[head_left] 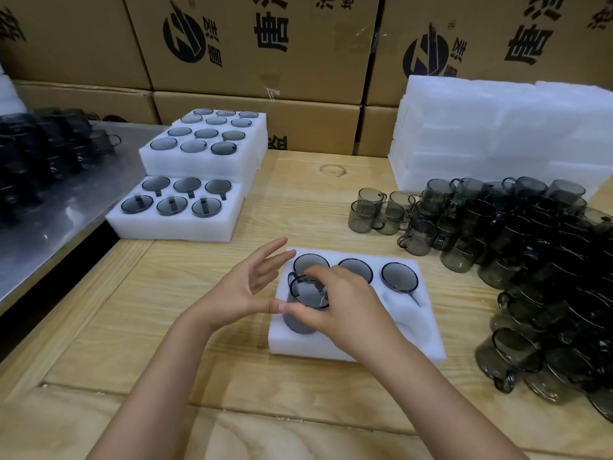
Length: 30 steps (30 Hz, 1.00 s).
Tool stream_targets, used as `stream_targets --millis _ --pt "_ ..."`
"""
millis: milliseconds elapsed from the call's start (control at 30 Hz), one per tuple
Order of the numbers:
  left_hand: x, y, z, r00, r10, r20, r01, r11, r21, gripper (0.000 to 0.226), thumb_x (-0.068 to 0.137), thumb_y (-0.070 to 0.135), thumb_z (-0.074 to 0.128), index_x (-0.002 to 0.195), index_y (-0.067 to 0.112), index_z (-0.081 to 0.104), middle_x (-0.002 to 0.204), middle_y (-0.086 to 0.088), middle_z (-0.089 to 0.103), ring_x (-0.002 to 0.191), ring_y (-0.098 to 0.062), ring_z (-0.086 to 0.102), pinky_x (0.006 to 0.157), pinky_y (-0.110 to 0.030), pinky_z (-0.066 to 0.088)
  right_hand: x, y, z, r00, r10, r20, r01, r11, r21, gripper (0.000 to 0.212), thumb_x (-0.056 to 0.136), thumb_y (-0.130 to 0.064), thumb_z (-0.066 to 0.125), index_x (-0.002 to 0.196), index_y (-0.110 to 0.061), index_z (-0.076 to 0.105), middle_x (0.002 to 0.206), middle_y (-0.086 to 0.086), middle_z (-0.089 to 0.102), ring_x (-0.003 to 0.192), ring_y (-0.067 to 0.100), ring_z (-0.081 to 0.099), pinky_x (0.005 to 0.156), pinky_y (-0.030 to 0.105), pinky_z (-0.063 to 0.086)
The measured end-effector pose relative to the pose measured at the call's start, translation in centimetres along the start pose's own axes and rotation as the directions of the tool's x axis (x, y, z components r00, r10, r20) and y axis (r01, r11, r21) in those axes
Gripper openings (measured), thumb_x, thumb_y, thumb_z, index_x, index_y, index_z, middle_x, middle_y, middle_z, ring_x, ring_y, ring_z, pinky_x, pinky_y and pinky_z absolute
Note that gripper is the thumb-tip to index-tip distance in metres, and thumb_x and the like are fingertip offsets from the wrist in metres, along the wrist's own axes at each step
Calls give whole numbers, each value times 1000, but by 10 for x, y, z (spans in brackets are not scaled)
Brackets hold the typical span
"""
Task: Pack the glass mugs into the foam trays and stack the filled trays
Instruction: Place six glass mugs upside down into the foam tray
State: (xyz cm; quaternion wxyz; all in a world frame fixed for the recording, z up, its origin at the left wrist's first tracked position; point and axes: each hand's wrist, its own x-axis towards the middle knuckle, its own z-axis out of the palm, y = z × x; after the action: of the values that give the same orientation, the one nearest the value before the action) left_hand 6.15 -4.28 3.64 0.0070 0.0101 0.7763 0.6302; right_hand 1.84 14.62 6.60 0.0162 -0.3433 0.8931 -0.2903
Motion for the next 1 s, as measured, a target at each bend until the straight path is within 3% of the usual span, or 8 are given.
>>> stream_targets --millis 167,300,400,500,600,667,833,1000 --pt "0 -6 -3 997 -10 71 9 1000 13 95 69 -7 77 143 31 31 144 13 45 136 -1 36 112 -20 29 -4 -7 10 996 -87 -23 77 961 -266 61 84 -62 49 128 -20 48 112 0 54 108 16 48 75 21 30" --pt "-5 -1 -5 997 -11 82 15 999 -47 77 74 4 64 142 27 37 142 8 50 135 -4 39 110 -24 32 0 -9 11 996 -73 47 82 968 -235 58 81 -60 56 122 -19 50 112 0 52 108 17 47 73 23 30" --pt "-1 13 11 987 -7 -162 -9 996 -93 49 85 18 56 133 28 49 133 9 57 130 -1 44 105 -21 34 5 -1 2 997 -27 71 25 999 29 55 81 -62 52 118 -22 53 115 -8 51 111 11 43 88 26 38" --pt "6 30 41 917 117 -382 -88 992 93 30 101 35 36 129 33 47 143 15 43 136 3 33 110 -11 24 19 3 3 998 -37 -52 41 997 68 49 97 -44 33 138 -17 42 145 -3 39 137 17 26 111 27 20" --pt "10 36 57 915 352 -197 -215 839 500 47 94 50 25 137 35 35 154 12 24 144 1 11 117 -24 5 29 2 17 988 -58 144 94 962 -258 64 97 -40 31 151 -26 -2 159 0 -10 144 22 -17 118 44 -4" --pt "13 33 63 931 364 -19 -253 682 687 59 89 55 14 139 36 39 156 12 21 144 2 -2 117 -31 -5 29 6 23 969 -59 240 171 862 -477 77 94 -49 33 148 -28 -18 155 5 -25 141 28 -26 114 53 -12" --pt "16 17 66 966 246 77 -201 530 824 70 85 55 1 142 39 38 157 16 19 145 -1 -6 117 -37 -6 21 9 31 960 16 280 173 753 -635 77 95 -52 27 146 -23 -23 152 14 -29 140 33 -27 107 58 -19" --pt "14 14 67 970 239 45 -167 522 837 70 85 53 1 144 37 35 158 13 16 146 -6 -3 118 -39 -1 23 7 34 960 19 280 178 732 -658 78 94 -51 29 146 -22 -22 154 15 -23 142 33 -22 110 59 -13"
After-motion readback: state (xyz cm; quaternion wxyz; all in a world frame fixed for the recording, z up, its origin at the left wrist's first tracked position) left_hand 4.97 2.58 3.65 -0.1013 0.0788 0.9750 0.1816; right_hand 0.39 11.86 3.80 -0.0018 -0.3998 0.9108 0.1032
